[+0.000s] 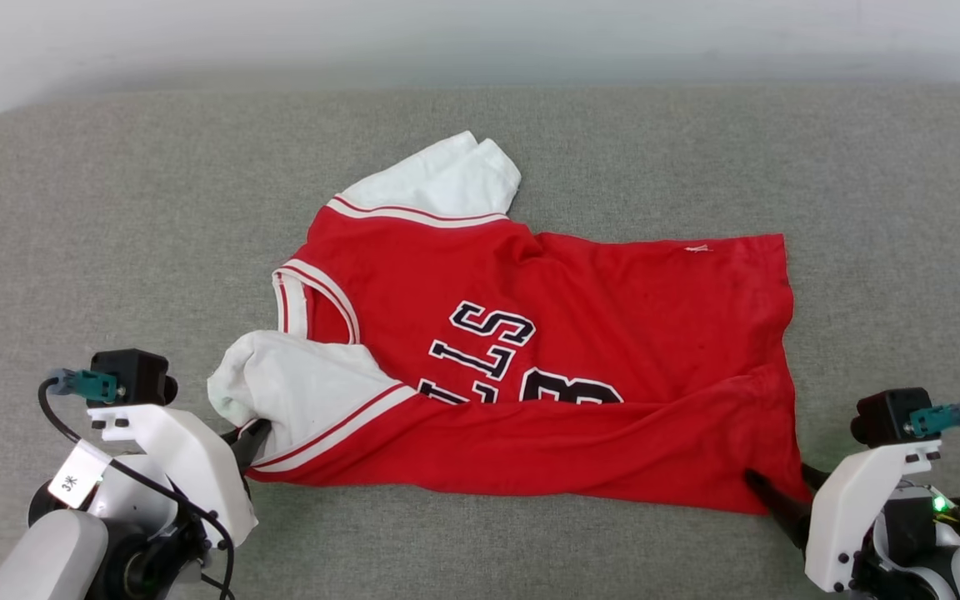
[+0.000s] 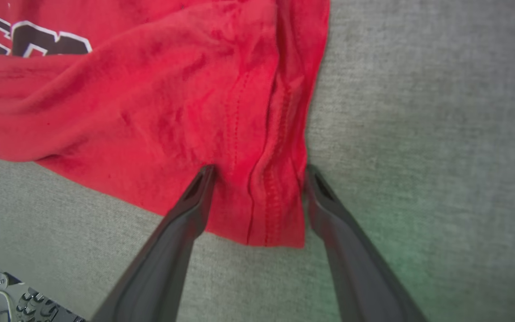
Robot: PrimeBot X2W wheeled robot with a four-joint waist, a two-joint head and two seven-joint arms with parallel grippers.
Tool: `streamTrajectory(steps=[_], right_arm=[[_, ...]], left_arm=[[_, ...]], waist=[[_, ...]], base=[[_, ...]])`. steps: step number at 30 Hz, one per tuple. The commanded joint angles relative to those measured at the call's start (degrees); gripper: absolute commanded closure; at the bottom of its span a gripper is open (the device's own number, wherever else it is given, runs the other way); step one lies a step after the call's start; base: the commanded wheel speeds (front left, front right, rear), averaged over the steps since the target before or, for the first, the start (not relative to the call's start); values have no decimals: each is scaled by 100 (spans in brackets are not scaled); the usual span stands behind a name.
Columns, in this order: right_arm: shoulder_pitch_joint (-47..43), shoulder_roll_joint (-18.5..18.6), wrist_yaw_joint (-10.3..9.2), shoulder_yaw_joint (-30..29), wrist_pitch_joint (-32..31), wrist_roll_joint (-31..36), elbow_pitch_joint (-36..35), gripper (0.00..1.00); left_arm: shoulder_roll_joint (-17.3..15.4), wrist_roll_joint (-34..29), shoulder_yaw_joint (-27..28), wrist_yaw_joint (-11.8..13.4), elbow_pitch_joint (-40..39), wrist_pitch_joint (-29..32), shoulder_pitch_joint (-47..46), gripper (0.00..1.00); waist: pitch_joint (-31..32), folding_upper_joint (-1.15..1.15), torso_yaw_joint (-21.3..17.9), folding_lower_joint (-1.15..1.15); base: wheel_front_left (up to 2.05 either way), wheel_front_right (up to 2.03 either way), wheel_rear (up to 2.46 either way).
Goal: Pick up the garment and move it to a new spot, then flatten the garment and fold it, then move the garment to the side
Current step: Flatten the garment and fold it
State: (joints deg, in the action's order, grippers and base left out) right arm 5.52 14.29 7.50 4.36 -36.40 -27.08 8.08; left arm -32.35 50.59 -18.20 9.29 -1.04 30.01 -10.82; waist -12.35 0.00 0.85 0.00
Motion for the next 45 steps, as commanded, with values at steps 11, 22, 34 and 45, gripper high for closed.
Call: streamTrajectory(steps=[11, 22, 34, 45], right_arm=[[190, 20, -3, 340, -169, -324, 471, 100], [-243, 276, -3, 351, -229, -378, -53, 100], [-1281, 217, -3, 76, -523, -437, -578, 100], [-1412, -67, -3, -98, -185, -352, -316, 0]], left_arm=[[102, -94, 27, 90, -4, -340, 163, 100], [-42, -41, 53, 307, -326, -362, 980, 100], [-73, 236, 130, 727, -725, -260, 2146, 100], [314, 332, -12, 472, 71, -463, 1806, 0]], waist=[[52, 0, -35, 0], [883, 0, -22, 0], [1322, 0, 53, 0], [1247, 0, 1, 0]], base=[[0, 0, 0], [0, 0, 0], [0, 0, 0], [0, 0, 0]])
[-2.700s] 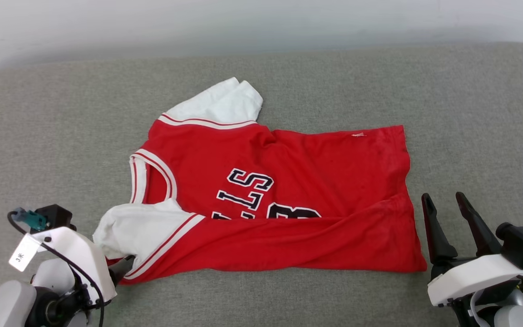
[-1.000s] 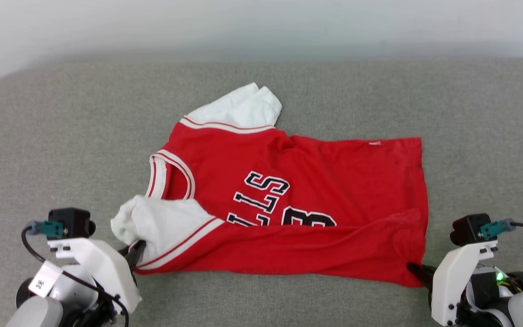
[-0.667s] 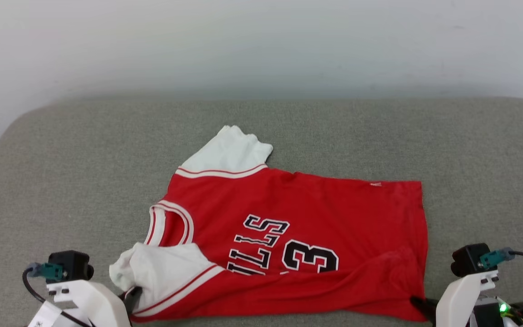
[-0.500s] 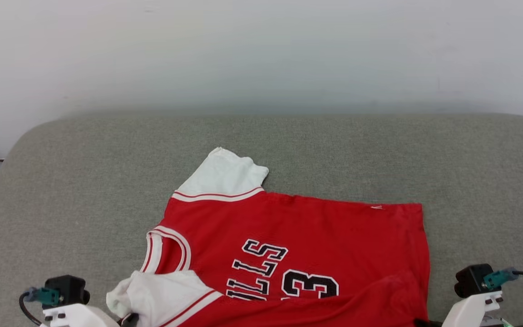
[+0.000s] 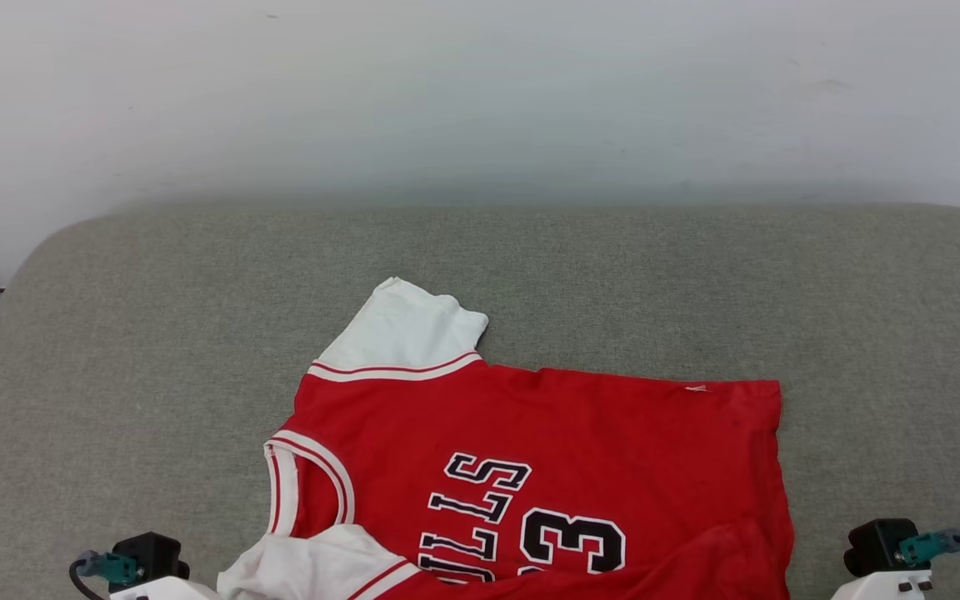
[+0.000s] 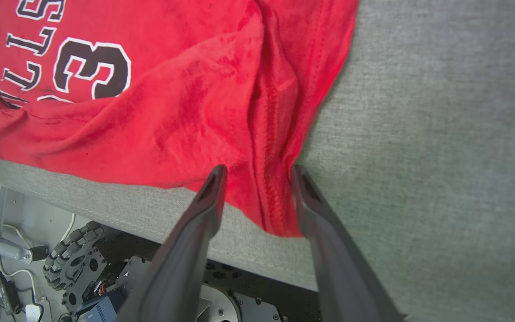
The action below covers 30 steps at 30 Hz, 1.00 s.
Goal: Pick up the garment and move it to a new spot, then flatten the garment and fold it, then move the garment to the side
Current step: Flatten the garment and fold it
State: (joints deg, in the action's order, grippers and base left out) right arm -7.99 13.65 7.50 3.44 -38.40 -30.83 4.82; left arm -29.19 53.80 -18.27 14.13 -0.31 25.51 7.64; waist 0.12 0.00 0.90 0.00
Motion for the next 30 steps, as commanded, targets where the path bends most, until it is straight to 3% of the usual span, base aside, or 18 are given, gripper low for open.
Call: streamTrajectory(steps=[1, 5, 9, 19, 24, 30], right_arm=[[-67, 0, -3, -4, 64, 61, 18, 0], [-93, -66, -3, -23, 470, 179, -95, 0], [-33, -207, -3, -167, 1256, 480, -294, 0], [258, -743, -3, -628, 3259, 1490, -818, 0], [479, -838, -3, -602, 3550, 1764, -1206, 0], [810, -942, -3, -617, 3606, 1925, -1582, 0]], left_arm=[[14, 34, -16, -38, 69, 3, -72, 0], [28, -34, 23, -100, 223, -140, -184, 0], [-26, -185, 69, -168, 179, -397, -335, 0], [101, -885, 270, -240, 144, -1766, -913, 0], [173, -1270, 261, -316, 279, -2377, -1431, 0], [220, -1548, 197, -446, 455, -2649, -2312, 0]], waist=[[0, 0, -14, 0], [6, 0, -58, 0], [19, 0, -88, 0], [-101, 0, -220, 0], [-486, 0, -325, 0], [-1185, 0, -483, 0]], base=[[0, 0, 0], [0, 0, 0], [0, 0, 0], [0, 0, 0], [0, 0, 0], [0, 0, 0]])
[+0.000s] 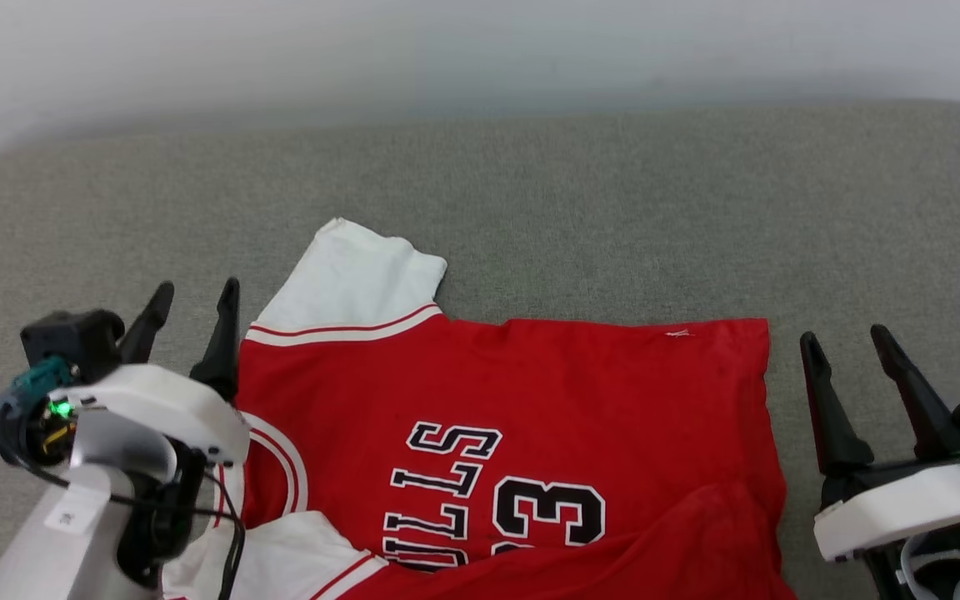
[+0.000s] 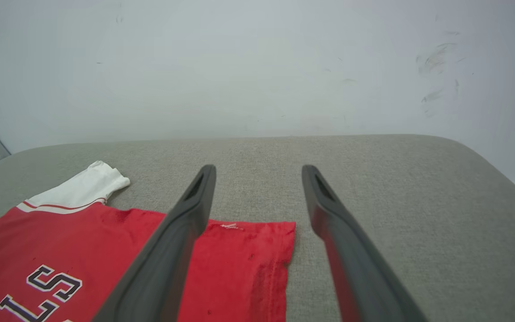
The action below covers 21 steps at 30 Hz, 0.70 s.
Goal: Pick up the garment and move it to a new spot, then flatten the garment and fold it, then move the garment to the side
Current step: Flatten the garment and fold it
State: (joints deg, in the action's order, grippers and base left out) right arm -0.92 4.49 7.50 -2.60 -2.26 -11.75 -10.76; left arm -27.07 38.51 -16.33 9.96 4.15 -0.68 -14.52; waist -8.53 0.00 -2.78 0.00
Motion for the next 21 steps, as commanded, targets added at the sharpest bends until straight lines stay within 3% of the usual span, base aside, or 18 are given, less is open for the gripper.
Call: streamTrajectory(steps=[1, 9, 16, 21], right_arm=[[158, -42, -3, -23, -21, 48, -78, 0], [617, -129, -3, 56, 0, 120, -148, 0], [874, -162, -3, 205, 191, -7, -7, 0], [910, -167, -3, 240, 343, -226, 195, 0]], left_arm=[[4, -53, -2, -45, 41, -36, -265, 0], [-111, 126, -58, -506, 694, 493, -1640, 0], [-398, 664, -187, -1036, 1450, 1925, -2631, 0], [-718, 937, -311, -1202, 1904, 3100, -3084, 0]], waist=[[-452, 0, -147, 0], [-1216, 0, -480, 0], [-1578, 0, -803, 0], [-1750, 0, -986, 0]], base=[[0, 0, 0], [0, 0, 0], [0, 0, 0], [0, 0, 0]])
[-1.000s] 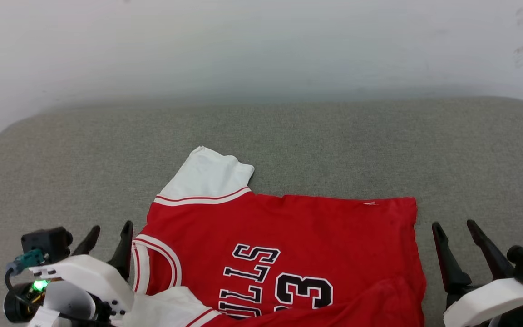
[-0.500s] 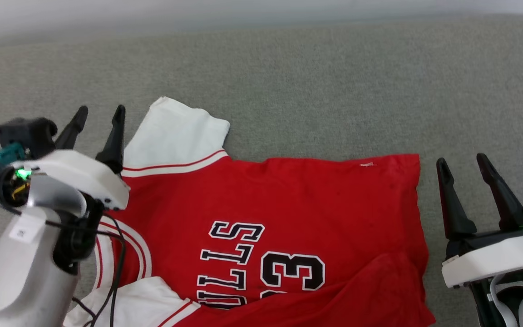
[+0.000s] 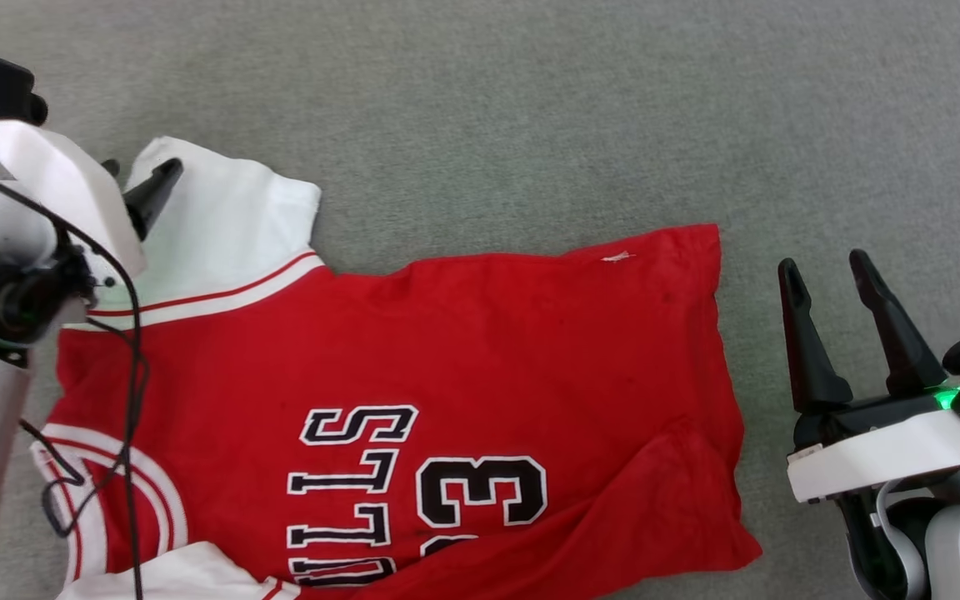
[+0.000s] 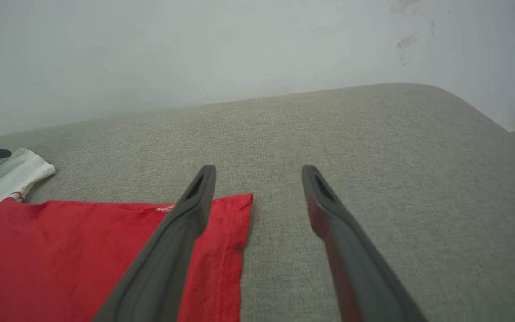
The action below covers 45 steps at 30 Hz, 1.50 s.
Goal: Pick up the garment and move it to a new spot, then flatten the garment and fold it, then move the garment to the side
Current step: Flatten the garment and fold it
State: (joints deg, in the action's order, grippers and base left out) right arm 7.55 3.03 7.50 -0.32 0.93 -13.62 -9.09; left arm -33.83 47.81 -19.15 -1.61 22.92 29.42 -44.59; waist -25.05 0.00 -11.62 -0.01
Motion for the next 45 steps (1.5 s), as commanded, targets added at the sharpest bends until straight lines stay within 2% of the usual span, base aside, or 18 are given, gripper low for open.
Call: streamTrajectory(steps=[1, 7, 11, 12, 13, 15, 20, 24, 28, 33, 38, 45], right_arm=[[61, -21, -3, 23, 61, -77, 79, 0], [166, -20, -3, 103, 222, -336, 295, 0], [227, -20, -3, 158, 263, -452, 415, 0], [252, -20, -3, 169, 278, -474, 432, 0], [274, -19, -3, 169, 260, -518, 462, 0], [297, -21, -3, 251, 170, -654, 521, 0], [423, -12, -3, 217, -147, -926, 674, 0], [632, 320, -3, 217, -848, -1212, 894, 0], [943, 811, -3, 281, -1830, -1582, 1077, 0], [1373, 1243, -3, 397, -2829, -1915, 1141, 0], [1814, 1526, -3, 593, -3527, -2076, 1339, 0], [2048, 1685, -3, 995, -4339, -2156, 1895, 0]], left_arm=[[-93, 51, -38, -34, 77, 267, -142, 0], [-329, 126, -272, 20, 267, 1300, -358, 0], [-368, 67, -548, 306, 384, 2054, -227, 0], [-345, 81, -590, 359, 370, 2180, -199, 3], [-313, 109, -613, 409, 353, 2267, -176, 53], [-262, 95, -644, 471, 273, 2273, -147, 100], [-228, 38, -554, 562, 90, 1947, -117, 100], [-253, -18, -457, 583, -27, 1652, -191, 100], [-237, -71, -383, 535, -211, 1323, -300, 100], [-89, -185, -410, 472, -507, 890, -342, 100], [82, -264, -429, 414, -774, 503, -396, 100], [204, -328, -460, 347, -941, 152, -399, 100]], waist=[[-133, 0, -135, 1], [-346, 0, -278, 1], [-458, 0, -319, 1], [-478, 0, -327, 1], [-497, 0, -332, 1], [-526, 0, -341, 1], [-486, 0, -304, 1], [-385, 0, -209, 1], [-267, 0, -26, 1], [-210, 0, 297, 1], [-288, 0, 610, 1], [-370, 0, 866, 1]], base=[[0, 0, 0], [0, 0, 0], [0, 0, 0], [0, 0, 0], [0, 0, 0], [0, 0, 0], [0, 0, 0], [0, 0, 0], [0, 0, 0], [0, 0, 0], [0, 0, 0], [0, 0, 0]])
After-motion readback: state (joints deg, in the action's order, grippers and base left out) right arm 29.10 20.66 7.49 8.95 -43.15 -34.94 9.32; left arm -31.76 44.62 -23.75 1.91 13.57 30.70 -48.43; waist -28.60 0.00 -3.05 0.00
